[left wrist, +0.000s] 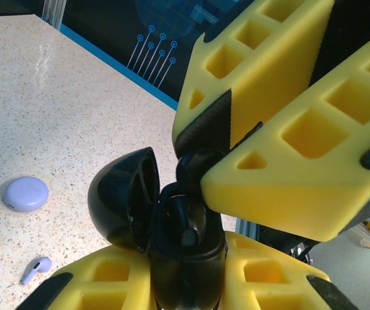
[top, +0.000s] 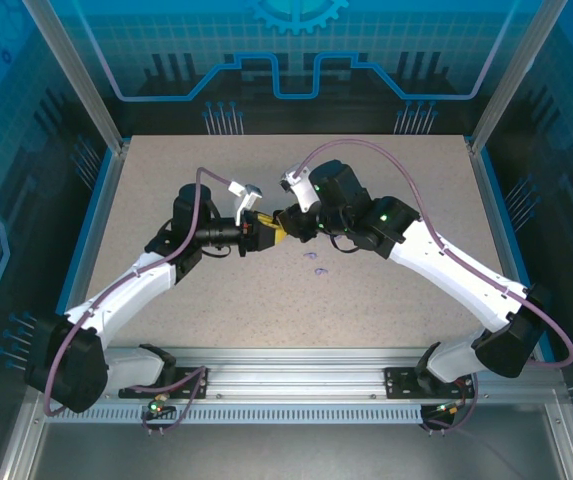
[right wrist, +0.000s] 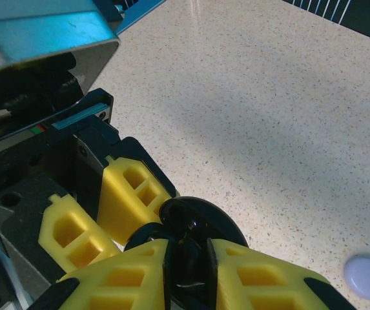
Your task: Insert wireless bluetooth earbuds into charging case
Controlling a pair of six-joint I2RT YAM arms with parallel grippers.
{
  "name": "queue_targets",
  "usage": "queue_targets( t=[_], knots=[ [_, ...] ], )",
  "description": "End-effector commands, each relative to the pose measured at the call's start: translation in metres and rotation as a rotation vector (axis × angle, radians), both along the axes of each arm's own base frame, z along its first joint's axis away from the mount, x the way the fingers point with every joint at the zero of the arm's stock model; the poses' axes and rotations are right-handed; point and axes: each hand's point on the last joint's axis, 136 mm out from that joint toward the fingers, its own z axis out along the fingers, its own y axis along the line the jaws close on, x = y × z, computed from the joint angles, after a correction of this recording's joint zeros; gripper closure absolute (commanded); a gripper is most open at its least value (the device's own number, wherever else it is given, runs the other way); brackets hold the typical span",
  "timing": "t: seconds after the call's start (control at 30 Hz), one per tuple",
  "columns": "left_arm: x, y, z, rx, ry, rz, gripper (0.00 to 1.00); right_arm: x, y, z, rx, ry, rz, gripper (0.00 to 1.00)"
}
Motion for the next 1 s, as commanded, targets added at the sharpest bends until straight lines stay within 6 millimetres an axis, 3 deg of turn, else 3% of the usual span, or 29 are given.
queue_targets(
  t=[0.0,0.13,0.6,0.97],
  knots=[
    [0.000,-0.002,0.024,-0.022,-0.089,-0.004,0.81,-0.006,0.002,0.018,0.048,-0.002,0.019,0.78],
    [0.000,-0.002,0.026,-0.025,-0.098,-0.003,0.81,-0.006,0.001,0.016,0.043,0.009,0.016,0.76],
    [-0.001,-0.002,0.028,-0.029,-0.109,-0.009,0.81,-0.009,-0.003,0.027,0.069,0.016,0.009,0.44],
    [-0.010,-0.002,0.029,-0.028,-0.124,-0.050,0.81,-0.006,-0.027,0.054,0.132,-0.028,-0.067,0.38]
  ],
)
